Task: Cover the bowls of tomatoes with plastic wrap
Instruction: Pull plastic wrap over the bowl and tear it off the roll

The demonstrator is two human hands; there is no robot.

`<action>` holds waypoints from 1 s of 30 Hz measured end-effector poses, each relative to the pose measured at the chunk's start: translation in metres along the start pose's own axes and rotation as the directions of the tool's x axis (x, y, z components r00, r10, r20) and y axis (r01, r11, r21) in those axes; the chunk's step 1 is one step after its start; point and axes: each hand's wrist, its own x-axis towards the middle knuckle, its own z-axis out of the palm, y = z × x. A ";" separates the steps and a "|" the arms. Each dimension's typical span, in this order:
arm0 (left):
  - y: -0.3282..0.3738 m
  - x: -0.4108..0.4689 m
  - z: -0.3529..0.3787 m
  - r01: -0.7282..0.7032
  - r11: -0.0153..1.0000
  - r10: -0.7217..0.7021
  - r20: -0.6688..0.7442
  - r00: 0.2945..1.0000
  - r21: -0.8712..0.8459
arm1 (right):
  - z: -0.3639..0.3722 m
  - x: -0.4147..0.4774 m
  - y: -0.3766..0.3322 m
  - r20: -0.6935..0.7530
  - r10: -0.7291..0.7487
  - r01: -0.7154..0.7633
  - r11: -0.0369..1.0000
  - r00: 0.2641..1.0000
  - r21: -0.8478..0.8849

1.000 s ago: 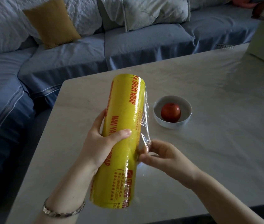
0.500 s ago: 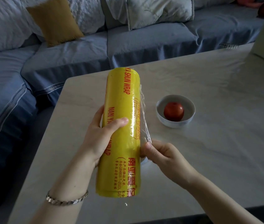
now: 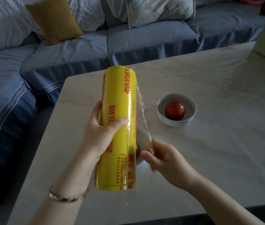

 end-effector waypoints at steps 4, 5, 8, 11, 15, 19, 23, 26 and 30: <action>0.004 -0.007 0.005 -0.054 0.986 0.062 -0.047 0.997 0.160 | -0.003 0.006 0.005 0.013 0.051 -0.052 0.925 0.999 0.376; 0.005 -0.007 0.006 -0.070 0.981 0.081 -0.054 0.995 0.182 | -0.002 0.009 0.005 -0.021 0.087 -0.064 0.852 0.996 0.519; 0.012 -0.008 0.007 -0.130 0.957 0.148 -0.052 0.988 0.259 | 0.000 0.014 0.003 -0.035 0.183 -0.104 0.693 0.982 0.713; 0.014 -0.009 0.011 -0.144 0.935 0.163 -0.031 0.986 0.325 | 0.005 0.019 -0.011 -0.014 0.238 -0.178 0.762 0.971 0.622; 0.013 -0.010 0.020 -0.117 0.918 0.141 -0.034 0.989 0.379 | 0.007 0.023 -0.016 -0.299 0.240 -0.058 0.859 0.924 0.509; 0.004 -0.013 0.031 -0.054 0.903 0.073 -0.028 0.997 0.426 | 0.008 0.021 -0.016 -0.388 0.208 0.005 0.877 0.898 0.480; 0.002 -0.013 0.031 -0.071 0.973 0.040 0.139 0.989 0.221 | -0.006 0.021 -0.015 -0.441 0.220 -0.002 0.896 0.870 0.443; 0.007 -0.013 0.026 -0.049 0.997 0.030 0.257 0.966 0.067 | -0.021 0.021 -0.011 -0.415 0.233 -0.019 0.888 0.880 0.459; 0.002 -0.003 0.028 0.028 0.995 0.008 0.367 0.930 -0.093 | -0.029 0.021 -0.008 -0.365 0.218 -0.013 0.872 0.905 0.490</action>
